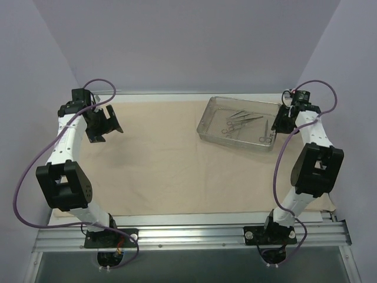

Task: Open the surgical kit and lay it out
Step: Move the container from the surgical kit.

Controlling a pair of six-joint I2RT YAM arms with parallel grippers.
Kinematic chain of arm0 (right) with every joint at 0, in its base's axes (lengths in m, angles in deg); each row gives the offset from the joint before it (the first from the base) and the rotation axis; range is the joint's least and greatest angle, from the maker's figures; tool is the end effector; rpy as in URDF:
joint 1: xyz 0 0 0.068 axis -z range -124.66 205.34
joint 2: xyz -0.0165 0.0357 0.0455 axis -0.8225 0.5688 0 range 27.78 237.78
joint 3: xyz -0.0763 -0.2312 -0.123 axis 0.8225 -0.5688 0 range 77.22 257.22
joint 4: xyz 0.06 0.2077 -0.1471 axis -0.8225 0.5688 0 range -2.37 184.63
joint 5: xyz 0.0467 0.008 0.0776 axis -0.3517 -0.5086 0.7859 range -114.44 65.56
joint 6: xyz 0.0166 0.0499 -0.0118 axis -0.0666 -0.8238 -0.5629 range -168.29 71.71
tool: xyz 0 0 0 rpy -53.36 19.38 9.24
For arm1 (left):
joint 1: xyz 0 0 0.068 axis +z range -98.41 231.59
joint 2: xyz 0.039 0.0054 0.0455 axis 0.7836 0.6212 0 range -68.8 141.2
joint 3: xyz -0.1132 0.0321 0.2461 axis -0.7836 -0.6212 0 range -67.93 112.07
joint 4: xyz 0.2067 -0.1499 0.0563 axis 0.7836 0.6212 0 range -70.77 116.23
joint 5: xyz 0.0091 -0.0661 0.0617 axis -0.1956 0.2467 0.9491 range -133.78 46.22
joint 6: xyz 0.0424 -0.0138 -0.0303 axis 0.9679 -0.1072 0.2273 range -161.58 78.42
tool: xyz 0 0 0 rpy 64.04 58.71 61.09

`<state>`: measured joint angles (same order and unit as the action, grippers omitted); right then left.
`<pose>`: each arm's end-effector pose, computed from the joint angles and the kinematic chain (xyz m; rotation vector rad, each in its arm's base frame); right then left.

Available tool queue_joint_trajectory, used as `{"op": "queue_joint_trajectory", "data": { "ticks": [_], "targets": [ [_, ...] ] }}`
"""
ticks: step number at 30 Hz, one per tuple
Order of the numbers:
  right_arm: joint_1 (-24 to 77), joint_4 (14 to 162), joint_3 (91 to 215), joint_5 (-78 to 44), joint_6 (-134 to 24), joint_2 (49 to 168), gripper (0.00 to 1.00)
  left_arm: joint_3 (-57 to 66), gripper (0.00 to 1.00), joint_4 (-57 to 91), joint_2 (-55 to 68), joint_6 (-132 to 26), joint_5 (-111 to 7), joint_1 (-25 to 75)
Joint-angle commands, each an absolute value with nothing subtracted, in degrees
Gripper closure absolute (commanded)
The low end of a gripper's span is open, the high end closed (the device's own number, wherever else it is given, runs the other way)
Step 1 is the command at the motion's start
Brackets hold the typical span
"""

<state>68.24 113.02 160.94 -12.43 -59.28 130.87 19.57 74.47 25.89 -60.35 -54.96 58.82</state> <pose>0.3995 -0.0839 0.2694 0.3839 2.3102 0.2297 0.3407 0.0363 0.3089 -0.5369 2.6105 -0.3251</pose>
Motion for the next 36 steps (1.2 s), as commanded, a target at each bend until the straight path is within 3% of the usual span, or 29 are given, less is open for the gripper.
{"op": "queue_joint_trajectory", "data": {
  "ticks": [1, 9, 18, 19, 20, 21, 23, 27, 32, 36],
  "targets": [
    [67.37, 106.79, 159.05, -4.84, -59.81, 123.06, 1.00, 22.24, 0.06, 75.74, 27.08, -59.25, -55.56, 58.80],
    [73.09, 107.76, 155.79, -9.31, -56.38, 123.74, 1.00, 20.75, 0.06, 74.77, 28.93, -59.25, -53.90, 58.80],
    [72.65, 112.76, 164.82, -12.66, -56.81, 131.21, 0.99, 21.10, 0.06, 73.81, 30.16, -58.02, -51.78, 58.98],
    [72.30, 113.55, 166.07, -14.06, -57.95, 131.92, 0.82, 20.67, 0.06, 73.63, 30.07, -58.02, -52.73, 58.98],
    [72.21, 114.43, 167.30, -13.90, -59.09, 132.63, 0.74, 20.49, 0.06, 73.54, 30.07, -57.93, -53.35, 58.89],
    [72.12, 114.18, 168.18, -13.46, -61.89, 133.16, 0.58, 20.49, 0.06, 72.93, 30.07, -57.93, -54.23, 58.89],
    [71.77, 112.43, 167.93, -12.32, -64.89, 132.81, 0.47, 20.14, 0.06, 71.53, 29.90, -57.75, -58.69, 58.02],
    [71.16, 111.54, 166.69, -10.99, -67.54, 131.32, 0.41, 20.31, 0.06, 66.27, 29.29, -57.49, -64.77, 53.29],
    [70.54, 115.84, 167.13, -13.10, -67.71, 134.12, 0.41, 20.13, 0.06, 55.55, 29.80, -61.44, -70.23, 45.46],
    [70.37, 116.46, 167.13, -15.73, -69.21, 135.27, 0.41, 30.29, 0.06, 53.51, 37.95, -58.81, -69.19, 38.60]
  ]
}}
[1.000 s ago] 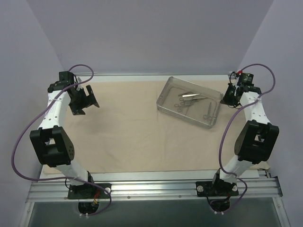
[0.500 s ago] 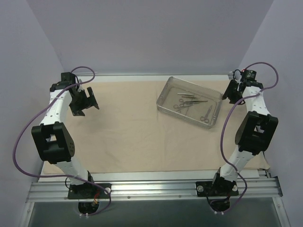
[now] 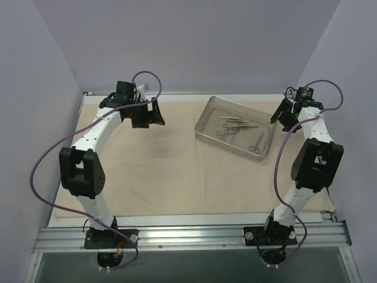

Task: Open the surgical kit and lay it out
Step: Move the container from the surgical kit.

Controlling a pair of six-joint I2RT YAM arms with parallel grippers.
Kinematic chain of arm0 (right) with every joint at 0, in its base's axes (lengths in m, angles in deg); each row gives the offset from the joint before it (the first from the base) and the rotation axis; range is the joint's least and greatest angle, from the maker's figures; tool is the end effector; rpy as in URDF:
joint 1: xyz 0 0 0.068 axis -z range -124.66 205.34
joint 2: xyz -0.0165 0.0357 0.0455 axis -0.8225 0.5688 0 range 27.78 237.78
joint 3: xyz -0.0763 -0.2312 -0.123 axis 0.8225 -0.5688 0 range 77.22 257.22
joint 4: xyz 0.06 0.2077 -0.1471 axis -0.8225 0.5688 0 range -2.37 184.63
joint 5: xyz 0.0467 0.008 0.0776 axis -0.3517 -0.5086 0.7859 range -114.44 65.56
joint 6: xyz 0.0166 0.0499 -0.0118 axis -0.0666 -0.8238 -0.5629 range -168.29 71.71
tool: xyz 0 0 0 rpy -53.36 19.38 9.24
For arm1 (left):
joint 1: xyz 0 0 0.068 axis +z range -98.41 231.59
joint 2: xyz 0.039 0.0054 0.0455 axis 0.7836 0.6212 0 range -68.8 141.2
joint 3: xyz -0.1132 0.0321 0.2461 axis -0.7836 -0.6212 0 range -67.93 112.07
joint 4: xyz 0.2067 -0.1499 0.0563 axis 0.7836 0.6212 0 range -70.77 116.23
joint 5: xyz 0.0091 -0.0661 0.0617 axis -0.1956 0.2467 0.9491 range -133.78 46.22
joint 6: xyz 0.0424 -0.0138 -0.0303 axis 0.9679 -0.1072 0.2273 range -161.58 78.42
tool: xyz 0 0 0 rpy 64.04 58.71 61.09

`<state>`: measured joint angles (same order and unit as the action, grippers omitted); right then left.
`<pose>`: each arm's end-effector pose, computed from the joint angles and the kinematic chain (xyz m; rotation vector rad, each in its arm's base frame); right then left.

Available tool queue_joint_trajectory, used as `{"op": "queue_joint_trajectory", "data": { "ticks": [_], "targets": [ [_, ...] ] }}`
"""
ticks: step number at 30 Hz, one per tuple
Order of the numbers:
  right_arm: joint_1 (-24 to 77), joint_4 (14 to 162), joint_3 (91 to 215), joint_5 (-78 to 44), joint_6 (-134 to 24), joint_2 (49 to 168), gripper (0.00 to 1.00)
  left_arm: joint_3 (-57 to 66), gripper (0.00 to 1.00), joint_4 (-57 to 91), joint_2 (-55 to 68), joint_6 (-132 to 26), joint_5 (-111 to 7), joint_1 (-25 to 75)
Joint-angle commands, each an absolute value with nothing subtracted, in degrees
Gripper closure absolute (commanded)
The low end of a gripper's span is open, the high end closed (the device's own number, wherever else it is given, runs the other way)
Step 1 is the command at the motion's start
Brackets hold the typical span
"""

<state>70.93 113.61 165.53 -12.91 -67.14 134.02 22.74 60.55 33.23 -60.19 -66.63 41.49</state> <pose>0.4102 -0.1070 0.2731 0.5943 2.2556 0.2633 0.3833 -0.0823 0.2973 -0.0154 2.5250 -0.7040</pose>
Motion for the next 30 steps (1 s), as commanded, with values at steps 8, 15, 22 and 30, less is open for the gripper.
{"op": "queue_joint_trajectory", "data": {
  "ticks": [8, 15, 22, 30],
  "targets": [
    [66.51, 118.65, 169.68, -16.97, -69.91, 140.98, 0.42, 49.38, 0.06, 51.92, 54.14, -54.95, -66.28, 30.51],
    [65.18, 119.54, 170.65, -18.82, -70.35, 143.35, 0.55, 64.34, 0.03, 55.43, 68.38, -56.70, -66.20, 25.77],
    [64.83, 119.98, 170.38, -19.87, -70.62, 144.24, 0.63, 68.91, 0.13, 57.72, 73.84, -56.35, -62.85, 21.36],
    [65.09, 120.51, 169.25, -21.28, -69.83, 143.97, 0.78, 70.85, 0.50, 60.18, 75.86, -54.59, -58.81, 19.43]
  ]
}}
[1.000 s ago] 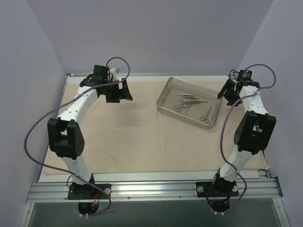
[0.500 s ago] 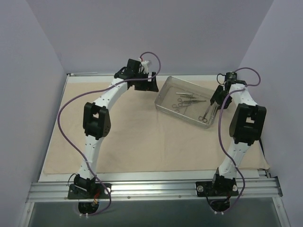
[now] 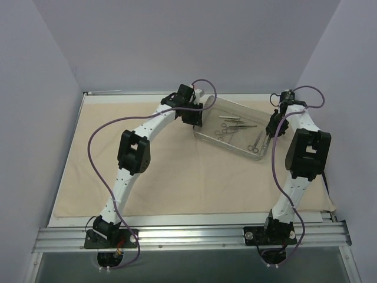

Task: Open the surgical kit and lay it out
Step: Move the container from the surgical kit.

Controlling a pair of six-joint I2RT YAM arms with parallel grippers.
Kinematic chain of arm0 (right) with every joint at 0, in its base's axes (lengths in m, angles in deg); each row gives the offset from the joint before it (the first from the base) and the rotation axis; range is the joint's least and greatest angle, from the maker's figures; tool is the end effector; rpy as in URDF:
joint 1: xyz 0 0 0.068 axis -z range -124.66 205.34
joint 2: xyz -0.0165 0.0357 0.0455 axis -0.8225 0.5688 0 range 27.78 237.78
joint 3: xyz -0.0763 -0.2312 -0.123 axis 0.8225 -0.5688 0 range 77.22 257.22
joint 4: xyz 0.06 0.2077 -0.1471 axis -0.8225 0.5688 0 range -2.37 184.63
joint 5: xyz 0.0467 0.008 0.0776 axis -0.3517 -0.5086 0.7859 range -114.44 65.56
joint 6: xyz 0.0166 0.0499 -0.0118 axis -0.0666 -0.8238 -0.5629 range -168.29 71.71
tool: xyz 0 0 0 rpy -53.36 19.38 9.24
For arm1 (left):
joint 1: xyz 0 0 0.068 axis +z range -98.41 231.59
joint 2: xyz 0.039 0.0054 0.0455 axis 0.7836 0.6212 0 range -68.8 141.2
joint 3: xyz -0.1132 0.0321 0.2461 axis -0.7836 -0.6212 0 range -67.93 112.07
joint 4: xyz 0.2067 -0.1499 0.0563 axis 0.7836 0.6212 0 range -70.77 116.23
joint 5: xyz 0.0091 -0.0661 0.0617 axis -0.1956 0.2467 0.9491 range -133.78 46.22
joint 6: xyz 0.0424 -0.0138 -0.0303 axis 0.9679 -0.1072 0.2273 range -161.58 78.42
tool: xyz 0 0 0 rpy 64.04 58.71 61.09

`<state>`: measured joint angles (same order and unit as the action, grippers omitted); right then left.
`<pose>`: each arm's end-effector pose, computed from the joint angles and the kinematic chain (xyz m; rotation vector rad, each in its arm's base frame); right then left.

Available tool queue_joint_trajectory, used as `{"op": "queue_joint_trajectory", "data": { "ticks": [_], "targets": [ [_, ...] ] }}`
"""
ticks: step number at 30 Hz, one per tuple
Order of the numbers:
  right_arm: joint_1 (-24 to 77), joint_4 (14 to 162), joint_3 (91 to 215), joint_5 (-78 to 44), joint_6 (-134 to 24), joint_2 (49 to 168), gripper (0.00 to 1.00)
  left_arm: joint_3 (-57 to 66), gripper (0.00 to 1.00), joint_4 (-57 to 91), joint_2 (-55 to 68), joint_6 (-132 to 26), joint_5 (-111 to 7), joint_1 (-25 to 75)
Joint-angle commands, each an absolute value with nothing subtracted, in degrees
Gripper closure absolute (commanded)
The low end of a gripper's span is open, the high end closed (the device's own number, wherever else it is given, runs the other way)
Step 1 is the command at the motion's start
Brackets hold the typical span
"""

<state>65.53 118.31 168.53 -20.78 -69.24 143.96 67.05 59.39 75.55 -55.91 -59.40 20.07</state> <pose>0.4394 -0.0766 0.2115 0.6587 2.4578 0.1548 0.4692 -0.2990 0.2043 0.5008 2.4633 -0.6775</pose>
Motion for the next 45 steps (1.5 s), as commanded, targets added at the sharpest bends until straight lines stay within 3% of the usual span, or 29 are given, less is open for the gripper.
{"op": "queue_joint_trajectory", "data": {
  "ticks": [1, 4, 6, 9, 20, 28, 31, 33, 35, 37, 38, 45],
  "targets": [
    [65.18, 120.33, 169.24, -21.28, -69.91, 143.80, 0.83, 71.37, 0.65, 60.36, 75.86, -54.41, -58.90, 19.34],
    [65.44, 119.89, 168.63, -21.19, -70.79, 142.92, 0.99, 71.64, 0.80, 60.54, 75.25, -53.89, -58.19, 18.64],
    [65.44, 119.45, 168.19, -21.19, -71.14, 141.95, 1.00, 71.90, 0.90, 60.62, 74.72, -53.62, -58.28, 18.20],
    [65.70, 119.54, 167.31, -22.94, -72.20, 139.50, 1.00, 72.25, 0.98, 60.89, 73.76, -53.71, -58.37, 17.50],
    [75.63, 122.53, 159.23, -30.15, -70.88, 127.81, 1.00, 71.38, 0.98, 60.71, 70.85, -55.99, -61.53, 11.78],
    [80.12, 121.65, 152.37, -34.81, -68.51, 127.18, 1.00, 69.71, 0.95, 59.57, 71.03, -59.33, -65.92, 10.46],
    [81.78, 121.65, 152.54, -34.73, -67.89, 128.06, 0.99, 68.91, 0.75, 59.04, 71.47, -60.56, -67.51, 10.46],
    [82.05, 121.82, 153.33, -34.99, -67.80, 128.68, 0.83, 68.74, 0.42, 58.25, 71.64, -60.57, -69.60, 10.46],
    [82.14, 122.35, 154.99, -35.34, -67.80, 129.55, 0.69, 68.56, 0.32, 58.34, 71.56, -60.39, -69.88, 10.55],
    [82.14, 123.31, 156.32, -35.78, -67.98, 130.00, 0.61, 67.77, 0.22, 58.16, 70.68, -60.74, -70.50, 11.07],
    [82.14, 123.75, 157.80, -36.04, -68.07, 130.00, 0.56, 67.42, 0.03, 58.16, 70.24, -61.35, -70.24, 11.16],
    [79.69, 128.41, 163.95, -40.08, -71.14, 127.98, 0.40, 61.98, 0.06, 58.25, 59.81, -60.74, -68.66, 15.64]
  ]
}}
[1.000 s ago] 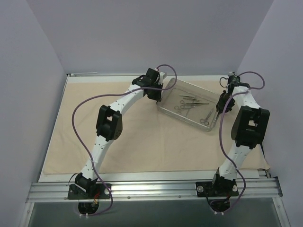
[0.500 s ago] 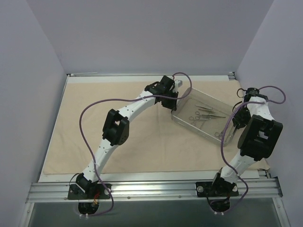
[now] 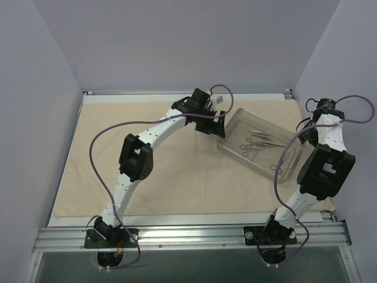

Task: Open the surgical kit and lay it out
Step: Move the container from the surgical kit, then pick up the medical item from the container.

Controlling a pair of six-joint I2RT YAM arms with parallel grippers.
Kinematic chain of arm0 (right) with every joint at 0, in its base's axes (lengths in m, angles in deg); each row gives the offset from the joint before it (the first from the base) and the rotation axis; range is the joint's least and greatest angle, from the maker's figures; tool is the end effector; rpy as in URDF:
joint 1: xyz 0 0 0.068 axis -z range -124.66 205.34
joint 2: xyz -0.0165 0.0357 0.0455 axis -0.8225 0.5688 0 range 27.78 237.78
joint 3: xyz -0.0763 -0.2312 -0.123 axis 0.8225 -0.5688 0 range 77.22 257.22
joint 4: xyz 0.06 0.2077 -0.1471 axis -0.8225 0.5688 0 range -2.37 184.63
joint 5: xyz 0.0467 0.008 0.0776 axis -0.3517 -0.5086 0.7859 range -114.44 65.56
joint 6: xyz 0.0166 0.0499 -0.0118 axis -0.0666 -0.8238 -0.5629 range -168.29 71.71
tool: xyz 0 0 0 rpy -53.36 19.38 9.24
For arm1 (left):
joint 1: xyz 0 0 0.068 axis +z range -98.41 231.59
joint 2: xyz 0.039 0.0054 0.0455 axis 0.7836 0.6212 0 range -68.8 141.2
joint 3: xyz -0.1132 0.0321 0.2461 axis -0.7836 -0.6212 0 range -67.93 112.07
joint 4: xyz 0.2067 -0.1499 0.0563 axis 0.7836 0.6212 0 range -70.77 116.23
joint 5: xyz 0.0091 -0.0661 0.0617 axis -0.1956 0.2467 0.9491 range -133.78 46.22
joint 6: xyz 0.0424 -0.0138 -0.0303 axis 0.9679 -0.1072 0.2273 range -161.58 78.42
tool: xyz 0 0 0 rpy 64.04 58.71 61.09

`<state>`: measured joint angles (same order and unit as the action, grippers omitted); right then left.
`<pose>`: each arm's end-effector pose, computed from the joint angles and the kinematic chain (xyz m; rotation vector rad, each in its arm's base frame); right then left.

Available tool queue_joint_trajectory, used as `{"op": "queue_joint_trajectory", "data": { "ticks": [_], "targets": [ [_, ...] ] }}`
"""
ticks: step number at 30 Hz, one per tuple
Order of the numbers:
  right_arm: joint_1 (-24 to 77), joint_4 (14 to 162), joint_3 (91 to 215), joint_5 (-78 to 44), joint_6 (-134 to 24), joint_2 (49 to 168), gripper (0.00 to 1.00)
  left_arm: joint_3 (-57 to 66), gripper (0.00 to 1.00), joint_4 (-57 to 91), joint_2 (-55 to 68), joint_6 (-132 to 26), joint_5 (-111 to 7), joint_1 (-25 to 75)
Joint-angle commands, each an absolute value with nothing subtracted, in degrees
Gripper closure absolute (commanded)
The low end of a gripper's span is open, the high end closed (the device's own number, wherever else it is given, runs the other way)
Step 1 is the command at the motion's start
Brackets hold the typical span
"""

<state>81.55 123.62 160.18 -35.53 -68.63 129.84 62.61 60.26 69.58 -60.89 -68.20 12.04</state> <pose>0.3457 -0.1778 0.2589 1.0701 2.2923 -0.2859 0.4056 -0.3540 0.2347 0.6534 2.4796 -0.9527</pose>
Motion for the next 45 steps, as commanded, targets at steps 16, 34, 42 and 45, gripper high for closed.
{"op": "queue_joint_trajectory", "data": {
  "ticks": [16, 34, 42, 45],
  "targets": [
    [69.93, 129.29, 154.66, -26.46, -77.91, 124.20, 0.67, 15.43, 0.06, 37.36, 33.50, -76.10, -85.30, 46.30],
    [70.89, 123.42, 143.84, -33.40, -73.70, 128.32, 0.55, 19.78, 0.06, 47.00, 30.34, -65.49, -73.86, 44.30],
    [73.53, 118.41, 144.11, -32.70, -71.24, 132.89, 0.60, 20.05, 0.06, 47.26, 29.02, -62.76, -72.96, 43.07],
    [74.14, 117.17, 143.49, -31.56, -70.71, 134.48, 0.62, 21.63, 0.06, 49.28, 29.80, -62.24, -74.18, 43.24]
  ]
}}
